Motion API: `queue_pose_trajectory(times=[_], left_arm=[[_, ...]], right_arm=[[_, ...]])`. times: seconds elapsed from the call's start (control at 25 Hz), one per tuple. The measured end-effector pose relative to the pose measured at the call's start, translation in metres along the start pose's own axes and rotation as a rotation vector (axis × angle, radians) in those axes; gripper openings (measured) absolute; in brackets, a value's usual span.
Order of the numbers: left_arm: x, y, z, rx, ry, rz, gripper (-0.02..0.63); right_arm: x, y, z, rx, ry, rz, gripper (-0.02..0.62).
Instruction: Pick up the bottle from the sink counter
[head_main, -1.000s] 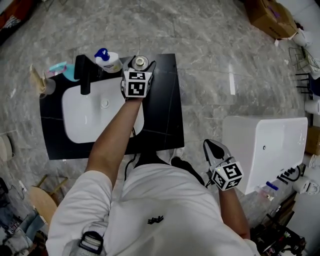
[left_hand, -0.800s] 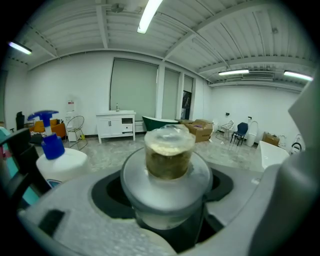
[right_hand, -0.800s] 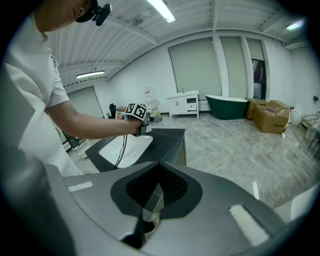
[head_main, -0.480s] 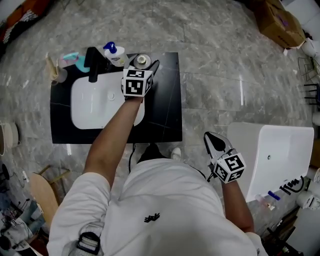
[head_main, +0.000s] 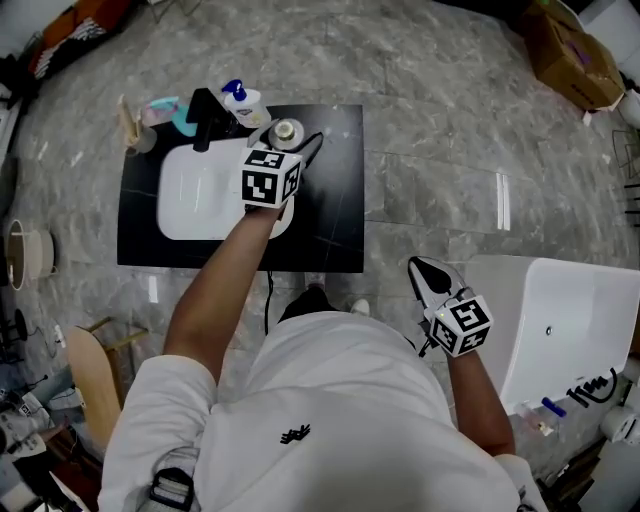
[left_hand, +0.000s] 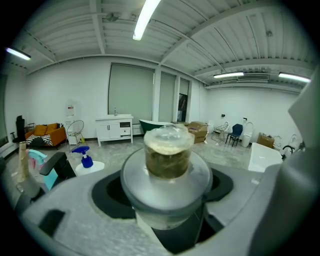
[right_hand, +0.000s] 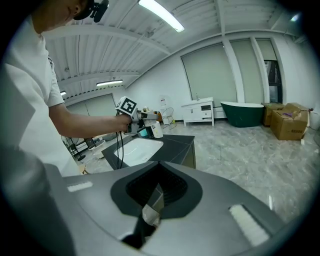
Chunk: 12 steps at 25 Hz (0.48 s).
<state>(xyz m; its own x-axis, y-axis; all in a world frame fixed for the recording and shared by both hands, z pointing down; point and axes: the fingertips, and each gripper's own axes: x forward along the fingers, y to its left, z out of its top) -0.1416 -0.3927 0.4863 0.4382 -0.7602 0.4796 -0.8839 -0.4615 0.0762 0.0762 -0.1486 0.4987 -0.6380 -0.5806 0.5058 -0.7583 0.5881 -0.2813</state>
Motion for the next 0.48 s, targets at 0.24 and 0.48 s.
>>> queue_pose_trajectory(times=[0.24,0.48], left_arm=[[-0.038,-0.03,0.0,0.001,-0.002,-0.021,0.35],[-0.076,-0.058,-0.004,-0.007,-0.002,-0.02,0.348]], right_arm=[[-0.01,0.008,-0.013,-0.03,0.0,0.062,0.014],[-0.026,0.014,-0.029,-0.057,0.007,0.114,0.014]])
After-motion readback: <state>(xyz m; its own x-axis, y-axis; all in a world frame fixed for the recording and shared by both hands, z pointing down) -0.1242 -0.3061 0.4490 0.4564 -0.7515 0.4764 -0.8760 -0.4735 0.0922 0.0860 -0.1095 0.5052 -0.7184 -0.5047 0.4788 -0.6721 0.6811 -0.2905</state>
